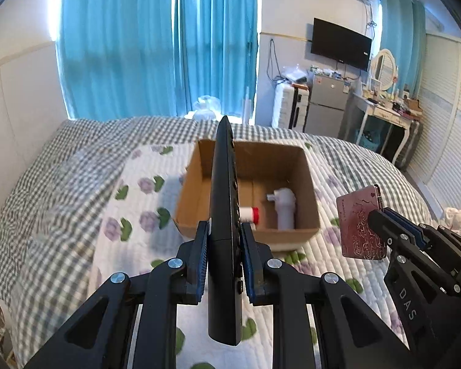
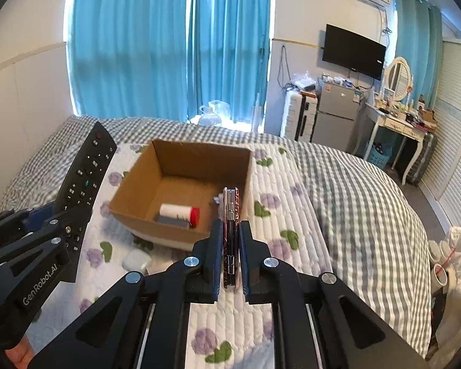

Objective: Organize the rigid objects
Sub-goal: 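Lower the remote and card case into the box and open both tools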

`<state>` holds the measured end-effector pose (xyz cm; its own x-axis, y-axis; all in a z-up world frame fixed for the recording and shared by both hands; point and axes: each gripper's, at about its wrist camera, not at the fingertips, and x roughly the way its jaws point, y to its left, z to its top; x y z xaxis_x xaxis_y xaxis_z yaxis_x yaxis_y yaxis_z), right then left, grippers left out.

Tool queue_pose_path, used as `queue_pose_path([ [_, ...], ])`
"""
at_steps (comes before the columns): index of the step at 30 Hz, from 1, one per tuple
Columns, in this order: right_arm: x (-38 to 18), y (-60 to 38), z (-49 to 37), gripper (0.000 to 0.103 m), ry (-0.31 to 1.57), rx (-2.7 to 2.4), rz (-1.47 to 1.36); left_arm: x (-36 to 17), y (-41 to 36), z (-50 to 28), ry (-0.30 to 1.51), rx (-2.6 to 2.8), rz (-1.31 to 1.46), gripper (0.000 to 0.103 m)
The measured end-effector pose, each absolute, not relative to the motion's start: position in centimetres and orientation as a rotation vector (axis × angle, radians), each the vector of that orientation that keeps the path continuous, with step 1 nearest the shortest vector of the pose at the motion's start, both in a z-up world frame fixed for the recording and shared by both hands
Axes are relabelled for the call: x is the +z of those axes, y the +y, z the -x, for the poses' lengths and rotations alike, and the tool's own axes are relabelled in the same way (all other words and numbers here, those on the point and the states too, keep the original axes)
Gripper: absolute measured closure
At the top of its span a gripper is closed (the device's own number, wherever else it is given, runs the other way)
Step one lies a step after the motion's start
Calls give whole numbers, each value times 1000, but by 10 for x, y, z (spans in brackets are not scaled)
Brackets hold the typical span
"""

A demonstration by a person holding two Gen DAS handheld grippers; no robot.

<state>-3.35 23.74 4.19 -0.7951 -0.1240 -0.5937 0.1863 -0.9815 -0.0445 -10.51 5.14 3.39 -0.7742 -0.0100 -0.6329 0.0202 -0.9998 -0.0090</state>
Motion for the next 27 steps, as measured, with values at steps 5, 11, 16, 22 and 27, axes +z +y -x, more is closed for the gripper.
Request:
queue_pose_path([
  [5,49,222,65,94,161,-2804,-893,39,44,134,-1,-2939,-1029,83],
  [11,51,207,117,94,170,-2777,-887,36,41,184,-42,-2943,-1039,83],
  [16,43,200,163,94,138,-2743,-906,18,45,231,-114,-2949,-1073,83],
  [22,14,200,212,94,97,-2707,-966,-19,45,278,-102,-2939,-1191,83],
  [27,-7,198,231,94,98,-2679,-998,-44,48,307,-131,-2926,-1245,83],
])
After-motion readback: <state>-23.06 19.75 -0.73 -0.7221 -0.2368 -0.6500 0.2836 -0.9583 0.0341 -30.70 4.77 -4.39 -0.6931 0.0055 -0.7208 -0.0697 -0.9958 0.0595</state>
